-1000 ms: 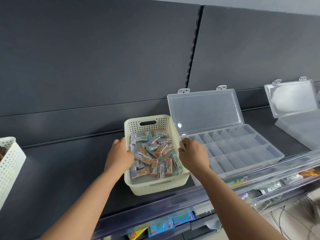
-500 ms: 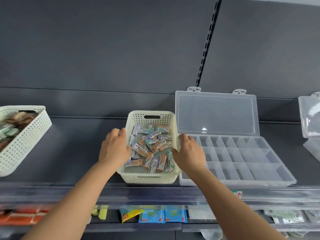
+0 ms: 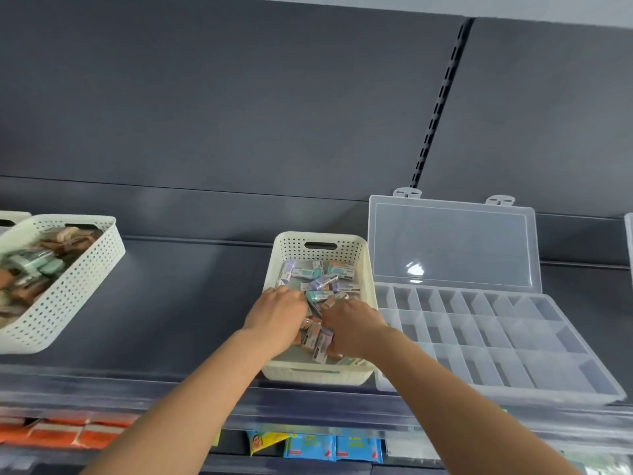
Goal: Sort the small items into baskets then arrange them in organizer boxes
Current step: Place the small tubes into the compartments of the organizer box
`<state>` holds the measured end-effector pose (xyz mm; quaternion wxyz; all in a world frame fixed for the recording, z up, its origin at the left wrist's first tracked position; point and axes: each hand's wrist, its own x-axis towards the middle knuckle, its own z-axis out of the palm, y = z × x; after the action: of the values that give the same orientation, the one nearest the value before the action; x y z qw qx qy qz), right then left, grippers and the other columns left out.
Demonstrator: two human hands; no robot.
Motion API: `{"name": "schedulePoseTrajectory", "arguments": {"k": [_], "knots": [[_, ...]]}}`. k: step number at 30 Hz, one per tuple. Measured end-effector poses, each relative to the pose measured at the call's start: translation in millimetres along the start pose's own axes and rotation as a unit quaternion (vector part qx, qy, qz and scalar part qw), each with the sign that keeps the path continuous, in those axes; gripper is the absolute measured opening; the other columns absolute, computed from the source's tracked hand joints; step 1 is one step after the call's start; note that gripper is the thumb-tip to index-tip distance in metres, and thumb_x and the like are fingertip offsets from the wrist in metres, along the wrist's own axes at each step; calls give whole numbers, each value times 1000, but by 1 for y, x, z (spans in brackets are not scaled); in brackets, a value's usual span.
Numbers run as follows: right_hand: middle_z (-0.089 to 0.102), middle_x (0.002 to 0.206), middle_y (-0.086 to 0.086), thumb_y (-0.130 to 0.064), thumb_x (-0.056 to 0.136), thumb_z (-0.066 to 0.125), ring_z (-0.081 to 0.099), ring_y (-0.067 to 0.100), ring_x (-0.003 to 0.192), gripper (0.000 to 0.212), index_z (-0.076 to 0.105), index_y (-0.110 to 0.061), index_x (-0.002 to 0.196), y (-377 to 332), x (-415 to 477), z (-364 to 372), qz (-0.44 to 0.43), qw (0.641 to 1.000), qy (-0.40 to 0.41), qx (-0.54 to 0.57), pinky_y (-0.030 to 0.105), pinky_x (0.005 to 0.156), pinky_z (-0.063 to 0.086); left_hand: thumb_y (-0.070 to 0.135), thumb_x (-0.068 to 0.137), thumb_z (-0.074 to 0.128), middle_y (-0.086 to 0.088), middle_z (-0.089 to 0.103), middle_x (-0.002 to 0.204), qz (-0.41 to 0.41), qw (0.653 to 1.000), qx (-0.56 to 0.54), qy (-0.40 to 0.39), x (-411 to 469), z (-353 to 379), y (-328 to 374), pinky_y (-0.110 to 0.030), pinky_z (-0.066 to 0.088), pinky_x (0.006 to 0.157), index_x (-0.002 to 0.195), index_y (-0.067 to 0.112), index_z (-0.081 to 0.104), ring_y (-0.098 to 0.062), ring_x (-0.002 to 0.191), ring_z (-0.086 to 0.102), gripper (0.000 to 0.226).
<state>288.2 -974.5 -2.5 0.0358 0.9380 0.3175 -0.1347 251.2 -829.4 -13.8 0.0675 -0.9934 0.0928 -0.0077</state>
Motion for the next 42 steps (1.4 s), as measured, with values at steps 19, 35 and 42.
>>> {"name": "schedulePoseTrajectory", "arguments": {"k": [19,35,42], "knots": [[66,85,-3,-4,81,63,61,14,76,29,65,-15,109,40,-14,-26,96,920,219,310,26,72,53,22,92,59,13,63,103,-67,914,-369,155,34,-26,-3,-19,45,63,112,30,58,-6,82,59,21],[74,86,-1,-8,80,67,66,15,77,14,75,-14,90,148,-41,-27,109,890,307,320,29,77,52,17,81,69,13,61,82,-36,932,-337,129,104,-46,87,-29,48,70,83,26,64,-12,81,60,11],[68,89,6,-11,85,59,61,25,81,16,75,-14,89,162,-31,-12,13,936,248,247,35,74,50,21,81,73,11,51,81,-70,959,-244,128,111,-45,103,-26,38,67,88,24,72,-13,82,55,8]]}}
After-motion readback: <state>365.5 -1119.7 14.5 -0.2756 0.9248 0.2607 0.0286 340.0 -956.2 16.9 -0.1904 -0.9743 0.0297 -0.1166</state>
